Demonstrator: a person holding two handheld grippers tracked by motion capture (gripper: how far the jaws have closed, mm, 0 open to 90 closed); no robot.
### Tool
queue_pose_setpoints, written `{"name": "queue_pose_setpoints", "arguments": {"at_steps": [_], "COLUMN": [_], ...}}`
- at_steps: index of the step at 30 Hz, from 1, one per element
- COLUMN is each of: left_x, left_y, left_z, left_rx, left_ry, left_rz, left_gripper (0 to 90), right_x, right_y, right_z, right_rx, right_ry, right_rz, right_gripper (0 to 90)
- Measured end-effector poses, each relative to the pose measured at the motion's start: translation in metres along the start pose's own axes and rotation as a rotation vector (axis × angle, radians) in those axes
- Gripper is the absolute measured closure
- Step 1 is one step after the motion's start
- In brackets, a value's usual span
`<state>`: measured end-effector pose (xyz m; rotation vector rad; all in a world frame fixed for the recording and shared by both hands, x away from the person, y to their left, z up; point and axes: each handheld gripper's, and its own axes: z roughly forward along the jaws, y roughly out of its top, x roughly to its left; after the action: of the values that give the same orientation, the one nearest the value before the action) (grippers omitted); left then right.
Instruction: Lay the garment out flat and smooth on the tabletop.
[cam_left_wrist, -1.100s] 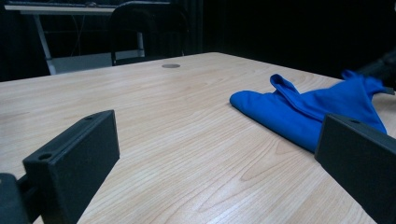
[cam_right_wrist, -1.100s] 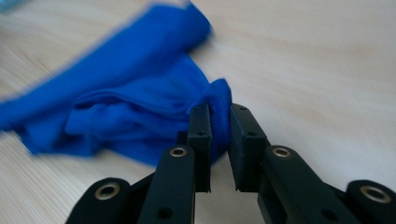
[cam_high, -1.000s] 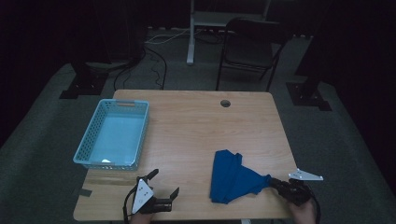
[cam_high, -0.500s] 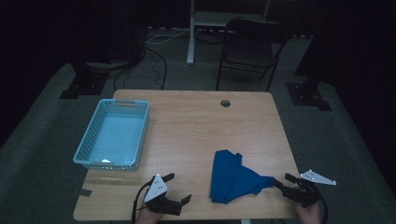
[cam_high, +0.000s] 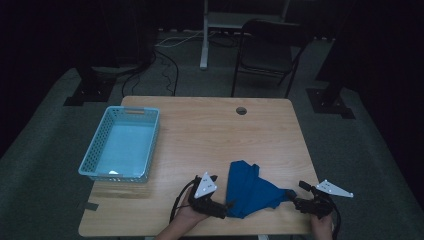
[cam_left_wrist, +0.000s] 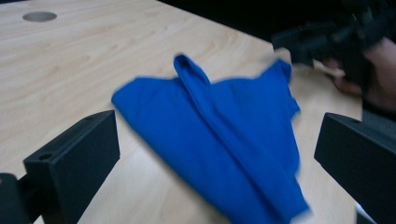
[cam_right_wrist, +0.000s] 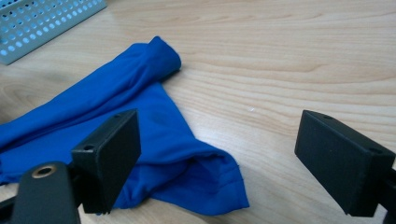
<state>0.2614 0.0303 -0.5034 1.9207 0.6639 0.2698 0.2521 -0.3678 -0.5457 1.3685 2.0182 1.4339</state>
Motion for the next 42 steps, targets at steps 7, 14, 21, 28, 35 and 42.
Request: {"name": "queue_pose_setpoints", "arguments": {"at_steps": [7,14,21,28,35,42], "left_x": [0.002,-0.002,-0.002,-0.008,-0.022,-0.022], "left_y": [0.028,0.036,0.030,0.023,0.023,0.035], "left_z": [0.039,0.084,0.118,0.131,0.130,0.114], "left_rx": [0.030,0.097,0.221,0.272,0.251,0.192], "left_ry": [0.009,0.050,0.077,0.088,0.131,0.133], "left_rz": [0.001,0.012,0.019,0.080,0.166,0.141], "left_gripper": [5.6,20.3,28.3,45.6,66.1,84.0], "right_x": [0.003,0.000,0.001,0.001,0.000,0.000], "right_y": [-0.002,-0.002,-0.003,-0.003,-0.002,-0.002], "right_z": [0.001,-0.002,-0.001,-0.001,-0.001,-0.001], "right_rx": [-0.009,-0.033,-0.024,-0.022,-0.019,-0.014], "right_ry": [0.007,0.034,0.041,0.048,0.051,0.061], "right_rz": [-0.029,0.000,-0.013,-0.010,-0.007,-0.001], "right_gripper": [13.9,13.9,13.9,13.9,13.9,14.0]}}
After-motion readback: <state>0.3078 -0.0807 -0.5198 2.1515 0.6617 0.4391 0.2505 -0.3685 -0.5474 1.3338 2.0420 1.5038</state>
